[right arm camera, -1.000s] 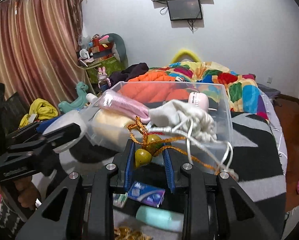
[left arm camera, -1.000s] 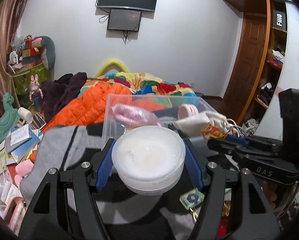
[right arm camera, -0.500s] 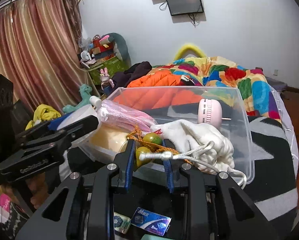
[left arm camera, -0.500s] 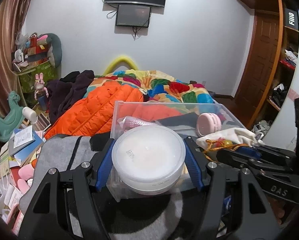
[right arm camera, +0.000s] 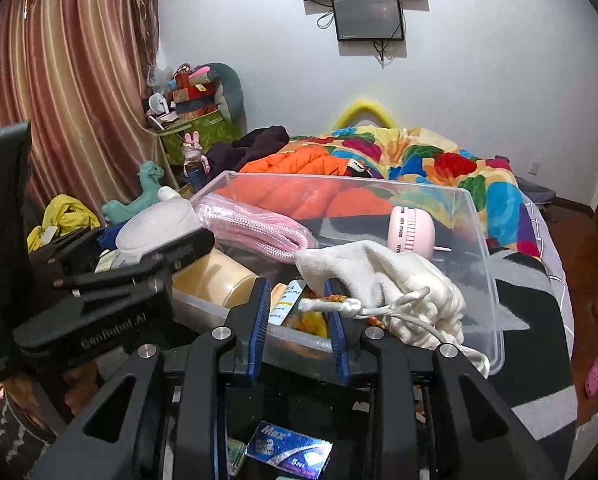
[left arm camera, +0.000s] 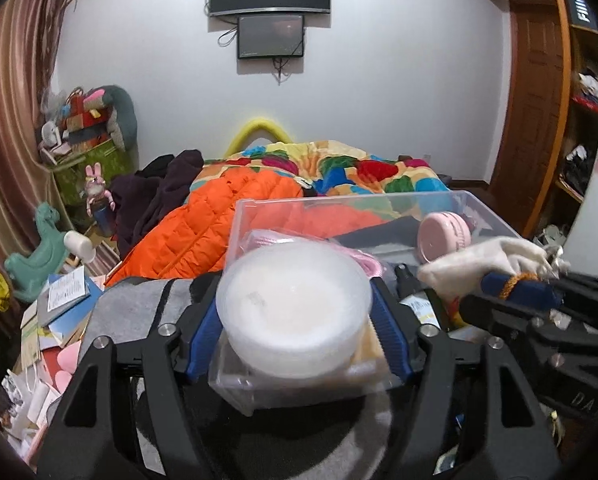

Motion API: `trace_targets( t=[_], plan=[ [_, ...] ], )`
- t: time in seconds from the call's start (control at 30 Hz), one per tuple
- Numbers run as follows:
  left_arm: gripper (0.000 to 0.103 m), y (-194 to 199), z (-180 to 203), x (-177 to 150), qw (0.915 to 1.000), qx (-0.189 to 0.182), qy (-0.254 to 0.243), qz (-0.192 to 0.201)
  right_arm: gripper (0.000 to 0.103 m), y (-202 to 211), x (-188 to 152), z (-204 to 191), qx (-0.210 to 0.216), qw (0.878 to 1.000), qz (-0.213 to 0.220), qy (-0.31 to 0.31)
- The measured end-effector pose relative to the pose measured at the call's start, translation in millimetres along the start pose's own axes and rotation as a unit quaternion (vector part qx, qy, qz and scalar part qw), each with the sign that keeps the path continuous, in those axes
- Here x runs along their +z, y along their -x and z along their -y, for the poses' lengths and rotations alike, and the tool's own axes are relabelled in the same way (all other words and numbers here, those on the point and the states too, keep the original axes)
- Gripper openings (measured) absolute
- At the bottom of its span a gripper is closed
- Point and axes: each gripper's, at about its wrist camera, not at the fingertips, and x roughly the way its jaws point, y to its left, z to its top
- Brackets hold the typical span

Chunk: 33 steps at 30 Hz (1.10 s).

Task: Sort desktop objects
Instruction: 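Lower the white container and orange-corded charm into the clear box, release both, then pull both grippers back from the clear box toward the remaining items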

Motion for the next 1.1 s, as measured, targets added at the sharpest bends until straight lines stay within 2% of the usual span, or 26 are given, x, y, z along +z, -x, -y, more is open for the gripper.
trace_targets(
  t=[0.17,0.23,0.4,0.77,1.0,1.1],
  plan=[
    [0.072,6,2,-7,1.0000,-0.006,-0.004,-0.002,0.044,10,-3,-4,0.004,1.000,0.001,0.005],
    [0.072,8,-1,-7,0.9999,-0.014,0.003,-0.004,0.053,14,-4,-8,-0.003,1.000,0.004,0.010],
    [0.072,16,-4,-10,0.9994,-0.028,0.018,-0.007,0.060,24,-12,-10,-0.010,1.000,0.006,0.016],
    [0.076,40,0,-20,0.9991,-0.038,0.018,-0.003,0.062,37,-36,20,0.027,0.997,-0.022,-0.073],
    [0.076,58,5,-34,0.9984,-0.052,0.022,-0.007,0.064,52,-53,28,0.014,0.995,-0.018,-0.097],
    [0.084,63,9,-41,0.9982,-0.054,0.022,-0.012,0.070,62,-60,28,-0.004,0.995,-0.009,-0.099]
  ],
)
